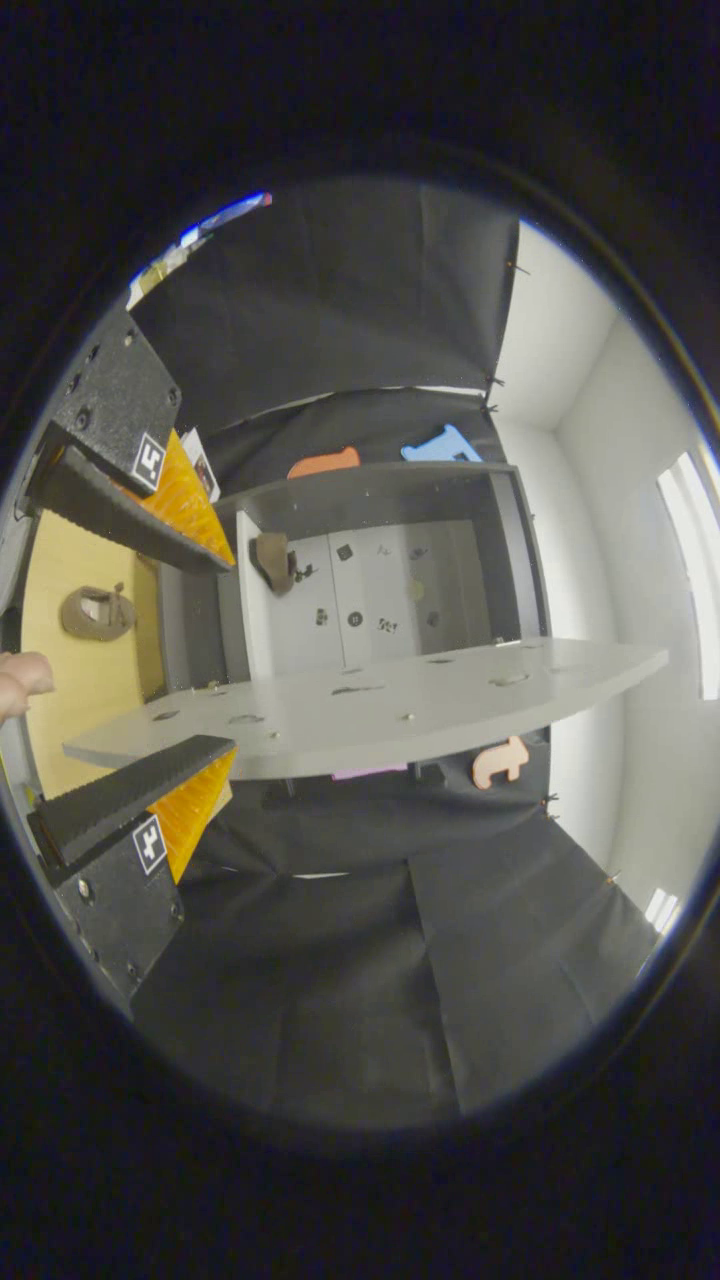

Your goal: Open the shoe cabinet door, grab the shoes and put them into the shoe cabinet, then close the shoe cabinet door.

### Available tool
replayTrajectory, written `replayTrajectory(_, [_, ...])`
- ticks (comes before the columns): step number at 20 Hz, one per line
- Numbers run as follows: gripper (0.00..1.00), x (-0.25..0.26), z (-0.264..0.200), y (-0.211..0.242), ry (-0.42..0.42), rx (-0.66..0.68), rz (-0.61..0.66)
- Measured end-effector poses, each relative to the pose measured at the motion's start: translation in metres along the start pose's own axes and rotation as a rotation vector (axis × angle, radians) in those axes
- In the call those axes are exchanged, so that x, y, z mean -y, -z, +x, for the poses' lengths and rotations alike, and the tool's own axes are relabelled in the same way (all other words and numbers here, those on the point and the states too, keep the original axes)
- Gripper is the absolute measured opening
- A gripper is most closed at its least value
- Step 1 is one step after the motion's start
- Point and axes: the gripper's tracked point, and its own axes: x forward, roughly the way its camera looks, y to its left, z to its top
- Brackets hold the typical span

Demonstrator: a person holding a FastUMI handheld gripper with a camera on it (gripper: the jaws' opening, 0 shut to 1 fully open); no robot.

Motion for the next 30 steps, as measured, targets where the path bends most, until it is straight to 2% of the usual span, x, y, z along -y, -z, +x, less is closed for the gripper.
replayTrajectory(4, [1.00,-0.033,0.006,0.024,-0.044,-0.028,0.003])
replayTrajectory(8, [1.00,-0.059,0.031,0.062,-0.081,-0.067,0.002])
replayTrajectory(22, [1.00,-0.093,0.167,0.268,-0.085,-0.305,0.009])
replayTrajectory(30, [0.92,-0.096,0.211,0.366,-0.076,-0.470,-0.005])
